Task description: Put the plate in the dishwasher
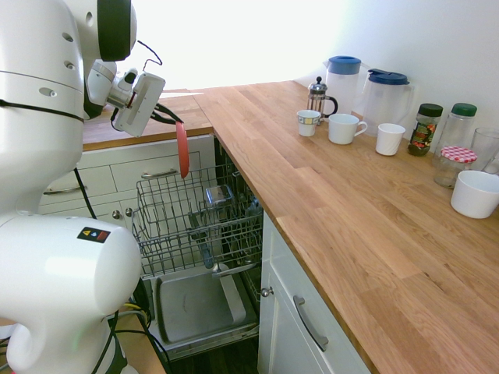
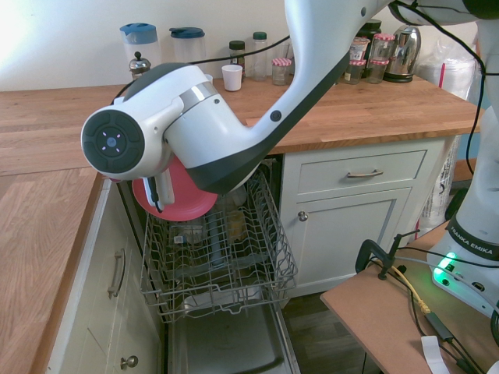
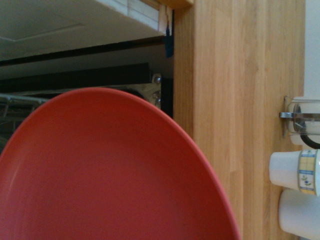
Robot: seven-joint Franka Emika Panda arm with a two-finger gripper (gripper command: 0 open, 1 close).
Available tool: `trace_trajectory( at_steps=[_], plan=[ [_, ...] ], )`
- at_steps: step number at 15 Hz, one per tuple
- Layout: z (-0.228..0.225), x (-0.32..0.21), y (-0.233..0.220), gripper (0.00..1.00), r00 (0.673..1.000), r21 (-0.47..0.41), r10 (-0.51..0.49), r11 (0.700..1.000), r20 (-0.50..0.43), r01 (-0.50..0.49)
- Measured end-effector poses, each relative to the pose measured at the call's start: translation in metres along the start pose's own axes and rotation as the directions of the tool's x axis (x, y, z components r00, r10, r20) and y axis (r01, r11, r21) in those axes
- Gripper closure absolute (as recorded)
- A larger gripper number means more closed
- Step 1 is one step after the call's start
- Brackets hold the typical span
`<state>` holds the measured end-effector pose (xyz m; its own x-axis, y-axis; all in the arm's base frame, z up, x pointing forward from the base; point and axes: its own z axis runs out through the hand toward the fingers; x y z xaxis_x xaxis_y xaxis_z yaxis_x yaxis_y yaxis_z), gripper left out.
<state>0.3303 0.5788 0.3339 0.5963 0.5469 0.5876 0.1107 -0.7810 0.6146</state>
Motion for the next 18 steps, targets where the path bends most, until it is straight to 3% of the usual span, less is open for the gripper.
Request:
trace_trajectory(
  at_steps=[9,18],
  plan=[
    [0.04,-0.052,-0.027,1.0,0.999,0.024,0.02,1.0,0.03,-0.021],
    [0.065,-0.071,-0.048,1.0,1.0,0.039,0.029,0.999,0.008,-0.029]
  ],
)
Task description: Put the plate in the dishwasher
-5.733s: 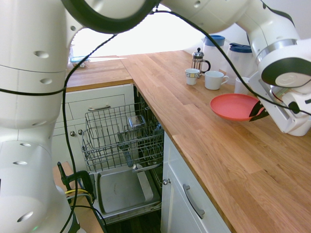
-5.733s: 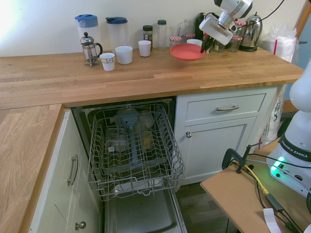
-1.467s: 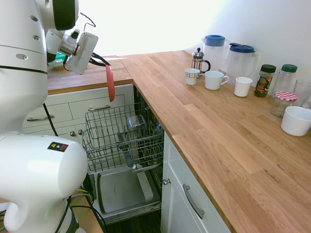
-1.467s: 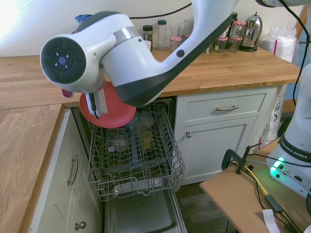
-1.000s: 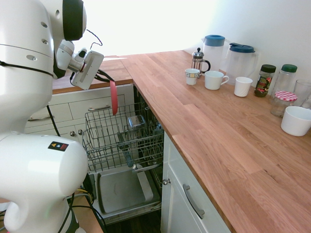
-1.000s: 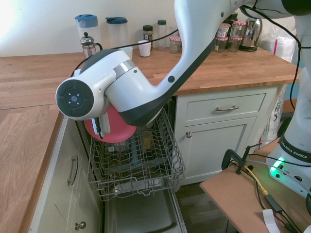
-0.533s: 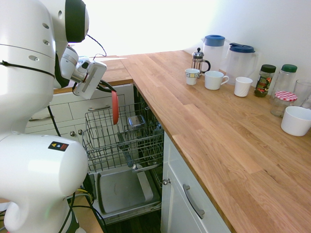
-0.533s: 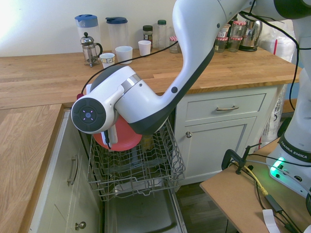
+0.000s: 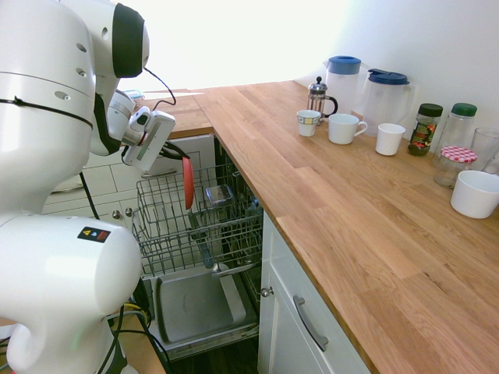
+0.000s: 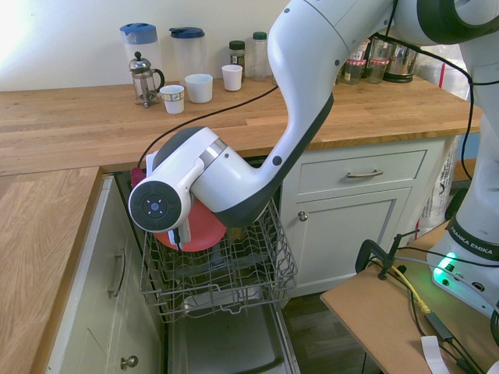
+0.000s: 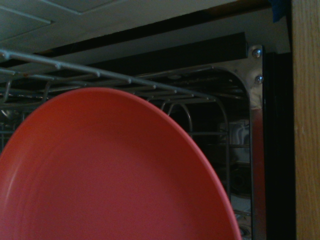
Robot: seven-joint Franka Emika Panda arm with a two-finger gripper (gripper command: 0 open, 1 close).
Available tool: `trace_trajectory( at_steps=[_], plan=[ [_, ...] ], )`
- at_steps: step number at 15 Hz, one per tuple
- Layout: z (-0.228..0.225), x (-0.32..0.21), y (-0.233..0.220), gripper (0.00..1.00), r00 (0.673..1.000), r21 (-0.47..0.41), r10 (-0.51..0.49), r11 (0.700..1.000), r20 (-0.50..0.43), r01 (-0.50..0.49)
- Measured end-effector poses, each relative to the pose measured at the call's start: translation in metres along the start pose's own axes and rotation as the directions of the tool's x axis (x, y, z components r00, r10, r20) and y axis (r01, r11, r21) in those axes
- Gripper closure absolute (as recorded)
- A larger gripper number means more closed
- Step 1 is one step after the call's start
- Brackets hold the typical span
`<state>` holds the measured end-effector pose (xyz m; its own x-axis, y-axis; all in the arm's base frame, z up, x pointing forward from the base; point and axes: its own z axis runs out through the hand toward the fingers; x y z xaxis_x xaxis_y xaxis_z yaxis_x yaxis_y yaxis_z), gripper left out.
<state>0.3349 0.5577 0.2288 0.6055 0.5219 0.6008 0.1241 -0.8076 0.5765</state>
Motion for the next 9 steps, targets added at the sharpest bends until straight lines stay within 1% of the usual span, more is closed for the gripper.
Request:
trace_trajectory(
  at_steps=[9],
  plan=[
    [0.007,-0.012,-0.025,1.0,1.0,0.018,0.007,1.0,-0.003,-0.007]
  ],
)
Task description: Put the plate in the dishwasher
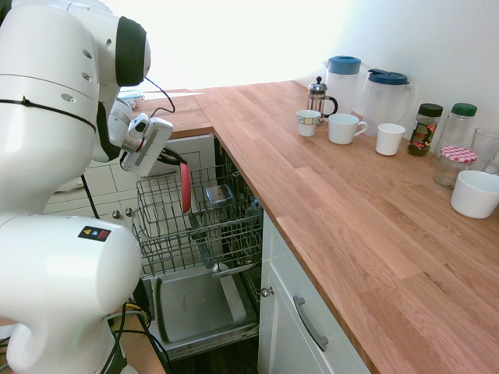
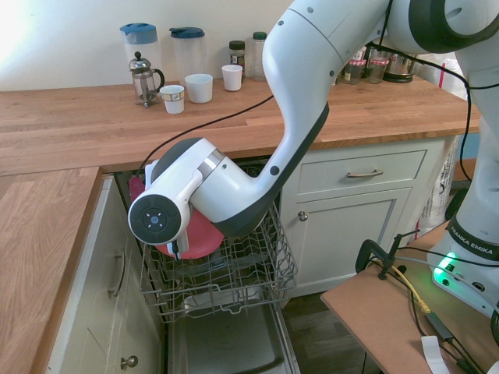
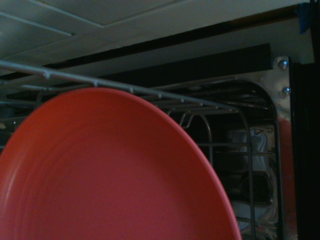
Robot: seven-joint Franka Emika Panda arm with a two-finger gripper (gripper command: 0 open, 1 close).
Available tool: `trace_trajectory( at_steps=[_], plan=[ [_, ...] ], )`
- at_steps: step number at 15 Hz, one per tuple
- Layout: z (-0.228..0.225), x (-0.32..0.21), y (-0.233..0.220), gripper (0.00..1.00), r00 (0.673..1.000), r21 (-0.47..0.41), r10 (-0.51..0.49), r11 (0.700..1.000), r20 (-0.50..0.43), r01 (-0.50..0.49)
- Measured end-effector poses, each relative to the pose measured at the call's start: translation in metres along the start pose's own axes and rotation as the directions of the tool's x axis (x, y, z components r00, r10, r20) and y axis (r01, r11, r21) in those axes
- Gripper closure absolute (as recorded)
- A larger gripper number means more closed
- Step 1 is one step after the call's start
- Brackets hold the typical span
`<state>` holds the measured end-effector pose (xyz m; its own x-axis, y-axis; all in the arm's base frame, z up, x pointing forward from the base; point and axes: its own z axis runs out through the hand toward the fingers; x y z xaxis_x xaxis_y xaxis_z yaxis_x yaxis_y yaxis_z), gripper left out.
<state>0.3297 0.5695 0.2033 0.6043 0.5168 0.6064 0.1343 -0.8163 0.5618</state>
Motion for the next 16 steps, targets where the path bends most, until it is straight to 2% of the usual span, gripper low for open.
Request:
trace_trajectory(
  at_steps=[9,10,16],
  plan=[
    [0.022,-0.021,-0.033,1.0,1.0,0.039,-0.004,0.999,0.019,0.003],
    [0.023,-0.02,-0.033,0.0,1.0,0.042,-0.002,0.999,0.017,0.001],
    [0.024,-0.017,-0.034,0.0,1.0,0.067,0.0,0.998,0.004,0.0]
  ],
)
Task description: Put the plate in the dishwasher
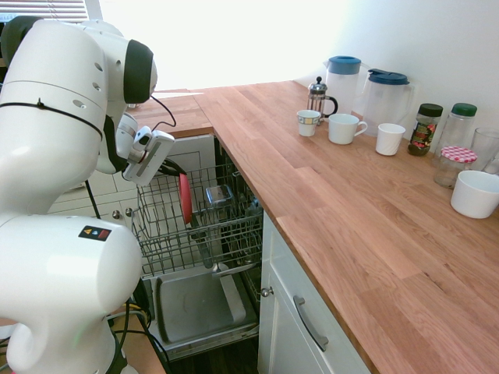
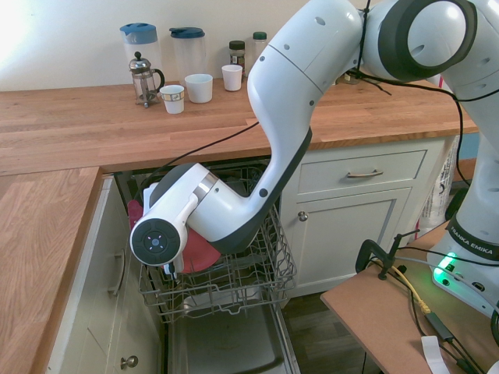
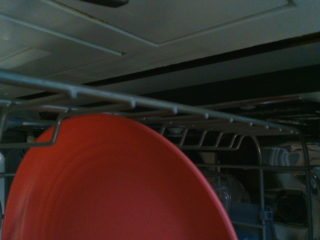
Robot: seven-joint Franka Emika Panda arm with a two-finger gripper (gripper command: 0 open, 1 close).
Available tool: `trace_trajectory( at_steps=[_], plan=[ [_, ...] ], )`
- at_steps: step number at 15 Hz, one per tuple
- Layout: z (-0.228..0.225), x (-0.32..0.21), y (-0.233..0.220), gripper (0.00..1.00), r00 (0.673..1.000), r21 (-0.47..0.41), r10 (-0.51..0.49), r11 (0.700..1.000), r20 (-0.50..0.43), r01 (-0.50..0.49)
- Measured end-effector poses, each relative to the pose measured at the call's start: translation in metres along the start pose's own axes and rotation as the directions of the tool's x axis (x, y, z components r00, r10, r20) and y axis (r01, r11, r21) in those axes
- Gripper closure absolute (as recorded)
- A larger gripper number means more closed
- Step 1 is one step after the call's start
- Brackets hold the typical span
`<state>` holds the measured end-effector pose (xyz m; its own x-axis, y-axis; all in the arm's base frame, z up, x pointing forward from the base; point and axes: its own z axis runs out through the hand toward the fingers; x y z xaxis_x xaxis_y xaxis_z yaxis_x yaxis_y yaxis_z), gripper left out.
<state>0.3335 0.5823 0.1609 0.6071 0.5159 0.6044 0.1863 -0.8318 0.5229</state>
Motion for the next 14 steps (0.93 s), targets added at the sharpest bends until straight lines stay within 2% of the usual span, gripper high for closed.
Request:
trace_trajectory(
  at_steps=[8,14],
  plan=[
    [-0.013,0.001,-0.012,0.0,1.0,0.112,0.004,0.994,-0.012,-0.003],
    [-0.055,0.015,-0.019,0.0,0.998,0.168,0.008,0.986,-0.07,0.003]
  ],
)
